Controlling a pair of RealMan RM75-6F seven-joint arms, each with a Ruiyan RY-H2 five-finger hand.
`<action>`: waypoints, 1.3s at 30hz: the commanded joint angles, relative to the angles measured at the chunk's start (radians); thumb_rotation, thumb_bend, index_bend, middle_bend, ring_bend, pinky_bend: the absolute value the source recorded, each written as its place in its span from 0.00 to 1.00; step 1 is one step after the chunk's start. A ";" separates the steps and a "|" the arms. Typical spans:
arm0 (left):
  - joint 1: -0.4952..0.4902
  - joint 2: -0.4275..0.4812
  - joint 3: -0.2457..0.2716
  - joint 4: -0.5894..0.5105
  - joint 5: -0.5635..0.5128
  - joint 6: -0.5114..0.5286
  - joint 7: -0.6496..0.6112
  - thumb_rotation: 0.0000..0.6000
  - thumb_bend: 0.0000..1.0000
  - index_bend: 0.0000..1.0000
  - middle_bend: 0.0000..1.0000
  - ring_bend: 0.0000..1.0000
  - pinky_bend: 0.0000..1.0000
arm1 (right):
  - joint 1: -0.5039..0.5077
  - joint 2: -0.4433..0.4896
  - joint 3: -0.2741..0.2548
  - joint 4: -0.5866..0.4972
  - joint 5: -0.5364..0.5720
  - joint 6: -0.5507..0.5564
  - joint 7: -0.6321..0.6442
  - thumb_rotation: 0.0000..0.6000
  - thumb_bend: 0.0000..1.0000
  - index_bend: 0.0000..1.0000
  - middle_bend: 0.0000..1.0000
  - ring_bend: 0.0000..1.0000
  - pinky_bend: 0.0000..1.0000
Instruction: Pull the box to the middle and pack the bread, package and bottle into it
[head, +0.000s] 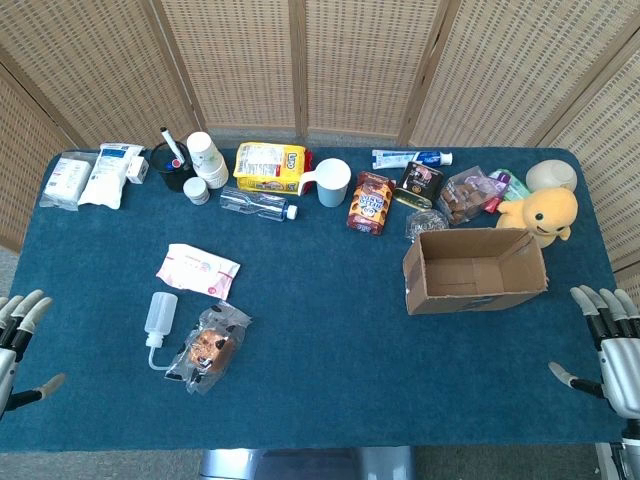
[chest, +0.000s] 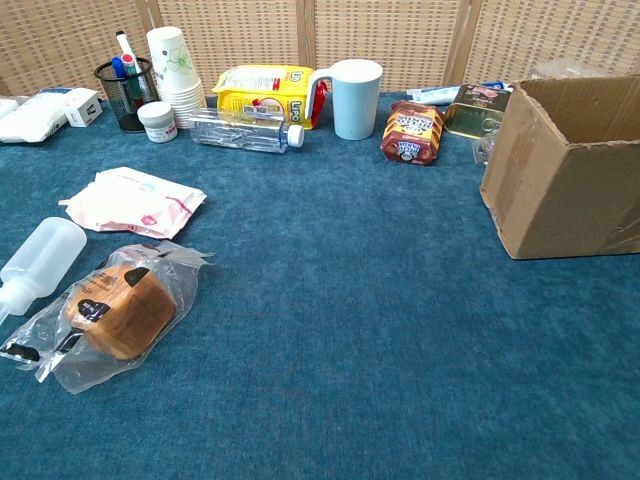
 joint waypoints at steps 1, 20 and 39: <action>0.000 0.001 -0.001 0.001 0.000 0.000 -0.001 1.00 0.09 0.00 0.00 0.00 0.00 | 0.000 -0.002 -0.001 -0.001 -0.003 0.001 -0.004 1.00 0.00 0.04 0.00 0.00 0.05; 0.009 0.023 0.003 -0.010 0.017 0.027 -0.042 1.00 0.09 0.00 0.00 0.00 0.00 | 0.080 -0.020 0.043 -0.044 0.019 -0.087 -0.102 1.00 0.00 0.04 0.00 0.00 0.08; 0.003 0.040 -0.005 -0.009 -0.004 0.019 -0.097 1.00 0.09 0.00 0.00 0.00 0.00 | 0.305 -0.189 0.097 0.076 0.090 -0.335 -0.359 1.00 0.00 0.04 0.06 0.03 0.24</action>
